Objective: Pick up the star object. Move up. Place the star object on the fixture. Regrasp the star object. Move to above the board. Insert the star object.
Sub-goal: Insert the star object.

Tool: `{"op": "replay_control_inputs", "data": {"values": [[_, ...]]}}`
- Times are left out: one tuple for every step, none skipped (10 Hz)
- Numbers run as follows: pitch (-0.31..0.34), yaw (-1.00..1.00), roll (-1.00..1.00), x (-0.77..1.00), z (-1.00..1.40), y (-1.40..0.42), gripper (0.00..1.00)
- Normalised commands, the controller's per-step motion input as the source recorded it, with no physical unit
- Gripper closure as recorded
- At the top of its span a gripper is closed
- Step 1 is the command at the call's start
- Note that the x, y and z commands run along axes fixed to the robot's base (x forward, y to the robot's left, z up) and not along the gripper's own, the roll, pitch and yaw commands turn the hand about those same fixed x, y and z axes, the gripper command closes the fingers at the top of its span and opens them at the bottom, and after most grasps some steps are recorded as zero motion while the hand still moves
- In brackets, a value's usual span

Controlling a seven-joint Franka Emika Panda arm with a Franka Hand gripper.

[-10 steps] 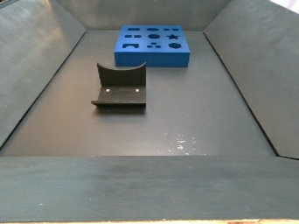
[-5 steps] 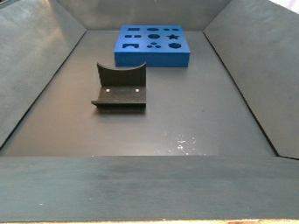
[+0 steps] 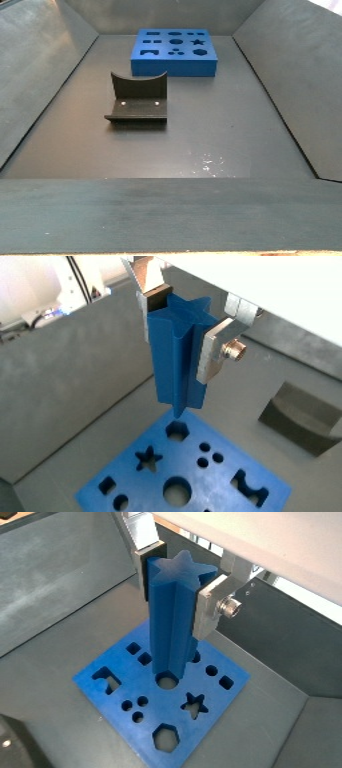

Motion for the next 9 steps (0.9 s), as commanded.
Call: {"op": "replay_control_inputs", "data": {"values": [[-0.16, -0.03, -0.25, 0.0, -0.47, -0.1, 1.0], [-0.169, -0.02, -0.2, -0.01, -0.46, -0.1, 1.0], [-0.157, -0.05, -0.16, -0.03, -0.47, -0.12, 1.0], [-0.154, -0.13, -0.15, -0.02, -0.46, -0.15, 1.0], [-0.143, -0.19, -0.17, 0.0, -0.45, -0.13, 1.0], [-0.151, -0.22, -0.21, 0.0, -0.42, -0.12, 1.0], [-0.154, -0.23, -0.18, 0.0, -0.43, -0.07, 1.0], [-0.16, -0.18, -0.07, 0.0, -0.45, 0.0, 1.0], [-0.14, -0.12, -0.01, 0.0, -0.43, 0.0, 1.0]]}}
